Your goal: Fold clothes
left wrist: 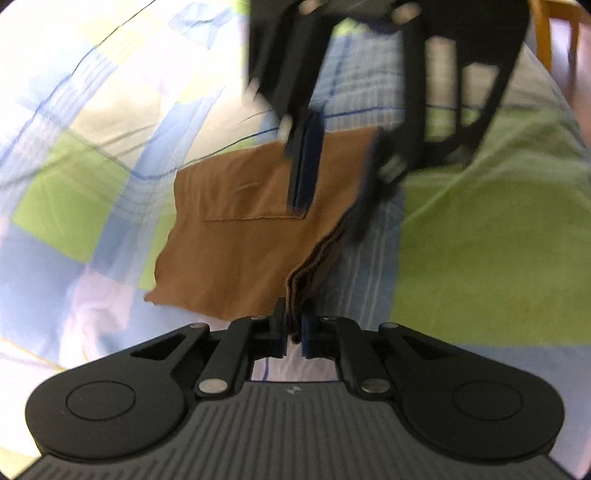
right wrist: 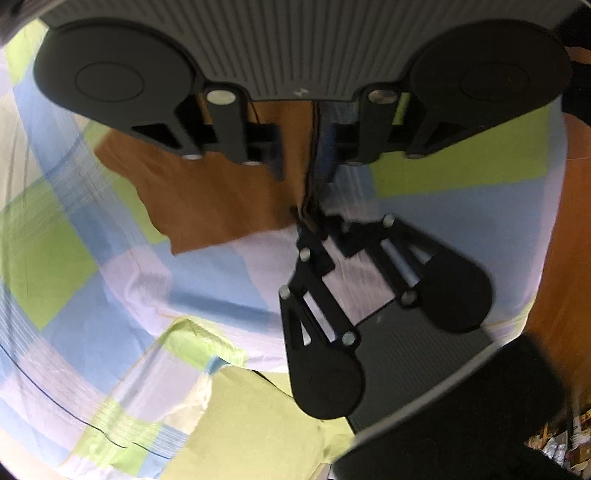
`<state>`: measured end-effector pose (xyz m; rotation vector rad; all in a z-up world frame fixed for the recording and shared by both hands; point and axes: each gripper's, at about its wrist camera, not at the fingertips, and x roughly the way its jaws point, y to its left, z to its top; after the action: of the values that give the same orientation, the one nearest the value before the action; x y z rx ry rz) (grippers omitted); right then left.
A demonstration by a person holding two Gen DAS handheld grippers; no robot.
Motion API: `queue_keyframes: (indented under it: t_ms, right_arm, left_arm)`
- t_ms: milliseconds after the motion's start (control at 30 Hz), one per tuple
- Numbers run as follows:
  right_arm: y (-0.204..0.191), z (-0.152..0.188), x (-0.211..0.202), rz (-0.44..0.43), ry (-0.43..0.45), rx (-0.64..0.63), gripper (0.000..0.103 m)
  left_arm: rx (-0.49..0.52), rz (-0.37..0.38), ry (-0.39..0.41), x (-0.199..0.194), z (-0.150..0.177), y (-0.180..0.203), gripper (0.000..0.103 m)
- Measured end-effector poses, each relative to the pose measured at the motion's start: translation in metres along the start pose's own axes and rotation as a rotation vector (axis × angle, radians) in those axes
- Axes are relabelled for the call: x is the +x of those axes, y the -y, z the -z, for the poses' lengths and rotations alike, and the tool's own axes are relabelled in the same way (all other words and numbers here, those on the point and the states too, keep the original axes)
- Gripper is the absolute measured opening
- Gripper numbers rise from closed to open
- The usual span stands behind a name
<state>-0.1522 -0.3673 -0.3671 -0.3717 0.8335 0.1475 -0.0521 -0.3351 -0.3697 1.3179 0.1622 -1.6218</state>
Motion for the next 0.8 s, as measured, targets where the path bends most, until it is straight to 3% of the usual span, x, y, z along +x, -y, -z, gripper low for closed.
queue_keyframes:
  t_ms: [133,233,500,600,667,800]
  right_arm:
    - [0.000,0.040,-0.026,0.072,-0.073,-0.066,0.029]
    - [-0.006,0.067,-0.028,0.124,-0.113,-0.202,0.029]
    - [-0.036,0.096,-0.007,0.223,0.043,-0.640,0.032]
    - [-0.040,0.102,-0.001,0.242,0.101,-0.730,0.032]
    - [-0.040,0.103,0.001,0.238,0.120,-0.761,0.027]
    - [-0.021,0.089,-0.004,0.098,0.094,-0.635,0.011]
  left_arm:
    - [-0.060,0.019,0.000,0.004,0.002,-0.004,0.005]
    - [-0.068,0.019,-0.002,0.008,0.002,-0.002,0.005]
    - [-0.093,0.021,-0.006,0.015,0.007,-0.005,0.007]
    - [-0.100,0.022,-0.004,0.007,0.003,-0.005,0.008]
    - [-0.112,0.026,-0.005,-0.001,0.005,-0.006,0.007]
    - [-0.155,0.084,-0.008,0.000,0.003,-0.020,0.003]
